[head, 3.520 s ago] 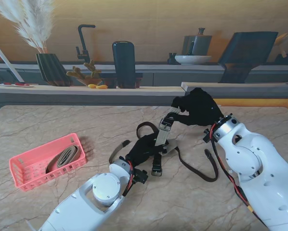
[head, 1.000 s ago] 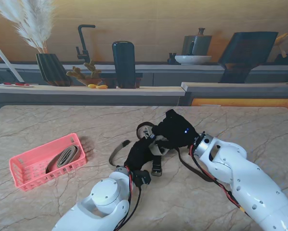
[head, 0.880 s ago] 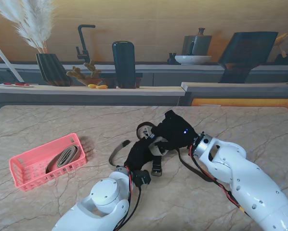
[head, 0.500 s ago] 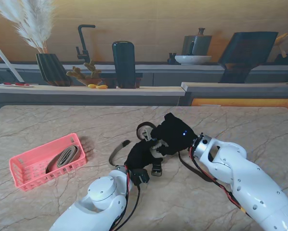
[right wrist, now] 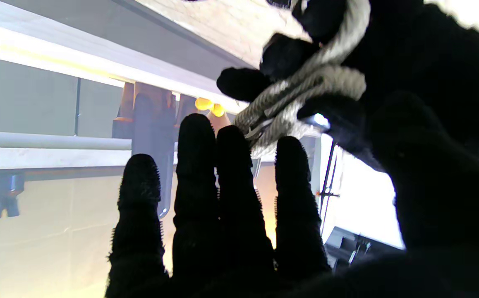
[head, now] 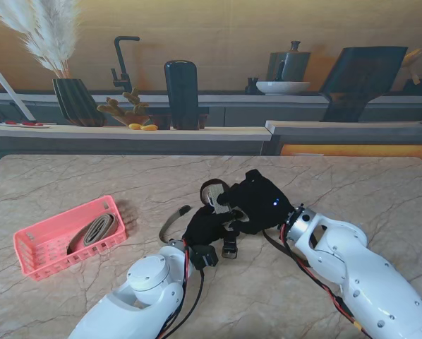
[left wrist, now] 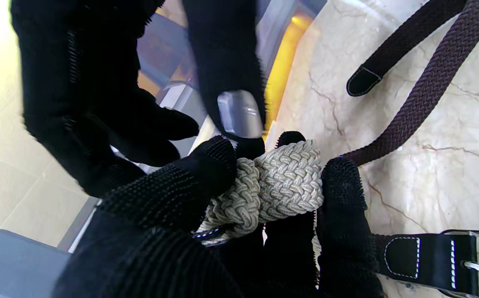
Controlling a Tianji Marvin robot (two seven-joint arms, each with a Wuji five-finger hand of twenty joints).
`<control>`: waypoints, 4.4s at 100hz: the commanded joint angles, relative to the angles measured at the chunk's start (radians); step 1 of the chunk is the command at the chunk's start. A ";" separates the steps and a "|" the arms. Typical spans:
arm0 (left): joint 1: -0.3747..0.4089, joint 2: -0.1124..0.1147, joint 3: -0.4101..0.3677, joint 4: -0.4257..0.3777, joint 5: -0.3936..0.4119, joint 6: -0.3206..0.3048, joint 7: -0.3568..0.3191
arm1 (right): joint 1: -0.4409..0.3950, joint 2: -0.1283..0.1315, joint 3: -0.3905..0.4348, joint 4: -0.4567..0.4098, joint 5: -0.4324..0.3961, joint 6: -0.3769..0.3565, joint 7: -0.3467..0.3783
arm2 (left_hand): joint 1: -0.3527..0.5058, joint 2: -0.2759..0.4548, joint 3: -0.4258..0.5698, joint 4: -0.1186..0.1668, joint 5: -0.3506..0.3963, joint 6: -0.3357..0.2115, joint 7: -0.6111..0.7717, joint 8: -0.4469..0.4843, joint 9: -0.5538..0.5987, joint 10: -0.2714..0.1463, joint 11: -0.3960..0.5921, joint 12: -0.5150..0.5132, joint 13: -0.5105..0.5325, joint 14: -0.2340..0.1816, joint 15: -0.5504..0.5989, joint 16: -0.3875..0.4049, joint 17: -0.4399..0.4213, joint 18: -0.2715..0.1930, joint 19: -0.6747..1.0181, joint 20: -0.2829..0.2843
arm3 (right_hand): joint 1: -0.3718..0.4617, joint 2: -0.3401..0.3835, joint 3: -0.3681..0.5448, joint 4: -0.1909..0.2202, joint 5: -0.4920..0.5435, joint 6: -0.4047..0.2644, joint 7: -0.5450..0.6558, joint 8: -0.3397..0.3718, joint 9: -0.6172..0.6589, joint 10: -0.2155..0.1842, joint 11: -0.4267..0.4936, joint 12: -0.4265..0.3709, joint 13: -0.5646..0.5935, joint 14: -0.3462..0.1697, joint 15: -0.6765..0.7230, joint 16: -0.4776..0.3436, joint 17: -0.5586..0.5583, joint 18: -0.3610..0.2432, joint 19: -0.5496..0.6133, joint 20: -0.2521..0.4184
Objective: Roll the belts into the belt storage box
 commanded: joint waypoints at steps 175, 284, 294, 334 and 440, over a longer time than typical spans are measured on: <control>-0.109 0.045 0.162 0.166 0.832 -0.228 0.069 | -0.121 -0.052 0.075 -0.118 0.533 0.114 0.332 | -0.300 -0.091 -0.031 -0.027 0.029 -0.125 0.533 0.561 0.101 -0.075 0.630 0.342 0.278 -0.055 0.590 0.244 0.178 0.071 0.450 0.198 | 0.385 -0.001 0.091 -0.070 0.244 -0.054 0.393 -0.179 0.403 0.058 0.050 -0.052 0.578 -0.035 0.124 0.019 0.450 -0.104 0.253 0.007; -0.139 0.066 0.183 0.200 0.901 -0.297 0.029 | -0.130 -0.037 0.086 -0.125 0.532 0.145 0.414 | 0.052 0.230 -0.652 0.030 0.007 -0.156 0.586 0.591 0.123 -0.088 0.715 0.384 0.326 -0.068 0.678 0.270 0.208 0.079 0.509 0.213 | 0.315 0.010 -0.087 -0.045 0.170 -0.059 0.306 -0.175 0.276 0.016 0.023 -0.017 0.296 0.032 0.071 0.031 0.214 -0.012 0.142 0.087; -0.136 0.065 0.181 0.198 0.900 -0.299 0.034 | -0.120 -0.034 0.078 -0.121 0.530 0.141 0.430 | 0.052 0.231 -0.653 0.029 0.006 -0.156 0.587 0.592 0.123 -0.089 0.716 0.384 0.325 -0.069 0.677 0.270 0.208 0.079 0.509 0.213 | 0.332 -0.021 -0.052 -0.053 0.185 -0.054 0.315 -0.203 0.306 0.011 -0.003 -0.030 0.317 0.025 0.051 0.019 0.226 -0.018 0.137 0.078; -0.122 0.051 0.169 0.194 0.868 -0.296 0.066 | -0.098 -0.049 0.059 -0.083 0.570 0.143 0.368 | -0.077 0.103 -0.419 0.016 0.018 -0.162 0.500 0.467 0.092 -0.036 0.568 0.281 0.268 -0.001 0.521 0.227 0.165 0.067 0.423 0.176 | 0.381 -0.103 0.118 -0.096 0.341 -0.145 0.419 -0.269 0.493 -0.041 -0.079 -0.063 0.484 -0.004 -0.016 -0.031 0.334 -0.050 0.185 0.033; -0.102 0.051 0.140 0.142 0.794 -0.278 0.051 | -0.062 -0.040 0.257 -0.295 0.394 0.008 0.351 | 0.064 0.217 -0.490 0.005 0.203 -0.193 0.188 0.094 0.017 -0.047 0.075 -0.189 -0.252 -0.077 -0.173 -0.208 -0.273 -0.271 -0.266 -0.126 | 0.365 -0.084 0.139 -0.112 0.330 -0.172 0.439 -0.266 0.488 -0.059 -0.082 -0.045 0.484 -0.019 -0.022 -0.023 0.330 -0.059 0.183 0.014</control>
